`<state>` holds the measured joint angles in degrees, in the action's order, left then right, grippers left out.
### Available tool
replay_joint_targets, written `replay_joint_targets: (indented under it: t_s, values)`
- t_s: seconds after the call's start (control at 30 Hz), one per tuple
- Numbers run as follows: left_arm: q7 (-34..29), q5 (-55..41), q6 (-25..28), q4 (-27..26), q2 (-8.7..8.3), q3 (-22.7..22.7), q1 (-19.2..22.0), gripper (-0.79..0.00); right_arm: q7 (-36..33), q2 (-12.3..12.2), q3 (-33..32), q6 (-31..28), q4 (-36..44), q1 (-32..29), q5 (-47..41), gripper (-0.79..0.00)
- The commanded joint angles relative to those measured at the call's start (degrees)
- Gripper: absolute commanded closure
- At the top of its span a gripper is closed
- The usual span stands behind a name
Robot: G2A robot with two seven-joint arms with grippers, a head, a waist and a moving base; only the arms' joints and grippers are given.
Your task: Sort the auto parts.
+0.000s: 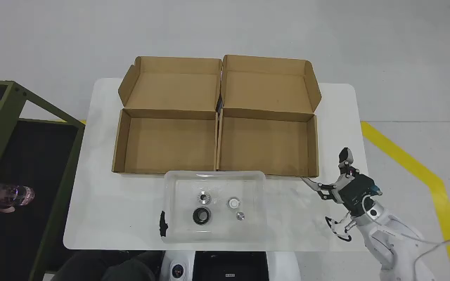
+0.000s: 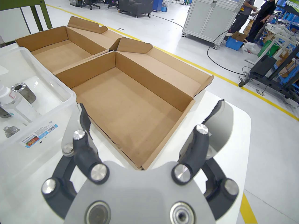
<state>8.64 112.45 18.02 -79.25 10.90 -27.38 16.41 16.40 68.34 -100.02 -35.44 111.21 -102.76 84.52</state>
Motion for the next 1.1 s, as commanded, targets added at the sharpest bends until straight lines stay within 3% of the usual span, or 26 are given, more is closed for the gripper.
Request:
replay_joint_targets:
  t_s: [0.0, 0.77, 0.87, 1.07]
  values:
    - [0.0, 0.0, 0.0, 0.0, 0.0, 0.0, 0.0, -0.785, 0.0, 0.0, 0.0, 0.0, 0.0, 0.0, 0.0, -0.785]
    - [0.0, 0.0, 0.0, 0.0, 0.0, 0.0, 0.0, -0.785, -0.44, -0.02, 0.17, 0.01, 0.09, 0.13, 0.15, -0.785]
    - [0.0, 0.0, 0.0, 0.0, 0.0, 0.0, 0.0, -0.785, -2.38, -0.23, 1.06, -1.96, 0.9, 1.03, 0.52, -0.785]
    - [0.0, 0.0, 0.0, 0.0, 0.0, 0.0, 0.0, -0.785, -7.84, -0.99, 3.89, -11.29, 2.62, 3.82, 1.44, -0.785]
